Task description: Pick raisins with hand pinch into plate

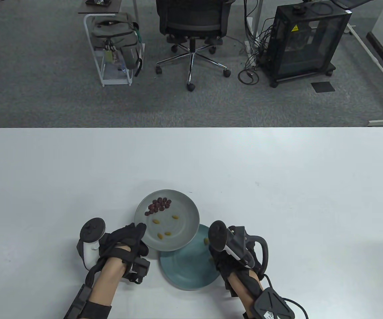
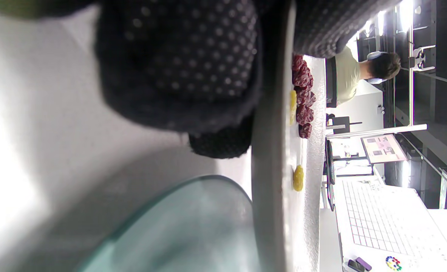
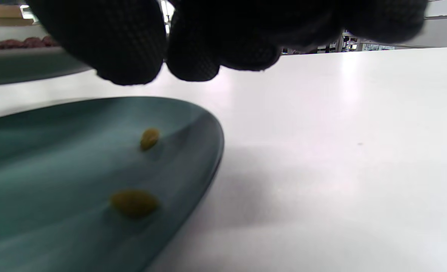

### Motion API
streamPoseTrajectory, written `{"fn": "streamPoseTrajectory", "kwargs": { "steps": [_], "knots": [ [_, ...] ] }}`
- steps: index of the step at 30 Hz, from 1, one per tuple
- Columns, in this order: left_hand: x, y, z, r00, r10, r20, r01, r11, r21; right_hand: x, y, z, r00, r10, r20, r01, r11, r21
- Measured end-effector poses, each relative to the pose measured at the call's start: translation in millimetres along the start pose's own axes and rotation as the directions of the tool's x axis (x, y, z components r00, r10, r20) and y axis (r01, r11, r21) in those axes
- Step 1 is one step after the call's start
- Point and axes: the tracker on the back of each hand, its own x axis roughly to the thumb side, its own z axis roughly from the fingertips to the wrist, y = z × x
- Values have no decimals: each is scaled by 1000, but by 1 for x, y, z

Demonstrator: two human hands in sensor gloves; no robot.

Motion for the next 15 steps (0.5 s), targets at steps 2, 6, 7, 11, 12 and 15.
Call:
{"fn": "streamPoseTrajectory", "kwargs": {
  "steps": [2, 6, 7, 11, 12, 15],
  "knots": [
    [0, -2, 0, 1000, 0, -2, 0, 1000, -8, -3, -3, 0, 1000, -25, -4, 25, 1000, -11],
    [1, -7, 0, 1000, -8, 3, 8, 1000, -29, -4, -7, 0, 999, -50, 4, 50, 999, -17],
    [1, -8, 1, 1000, -11, 3, 11, 999, -35, -4, -8, 1, 998, -61, 6, 61, 998, -19],
    [1, -12, 1, 1000, -20, 1, 20, 998, -54, -4, -10, 2, 994, -109, 23, 109, 994, -8],
    [0, -13, 0, 1000, -23, 0, 23, 998, -61, -3, -10, 2, 994, -109, 27, 109, 994, -8],
    [0, -18, 1, 1000, -16, -7, 16, 996, -86, 0, -13, 4, 993, -108, 40, 109, 994, -16]
  ]
}}
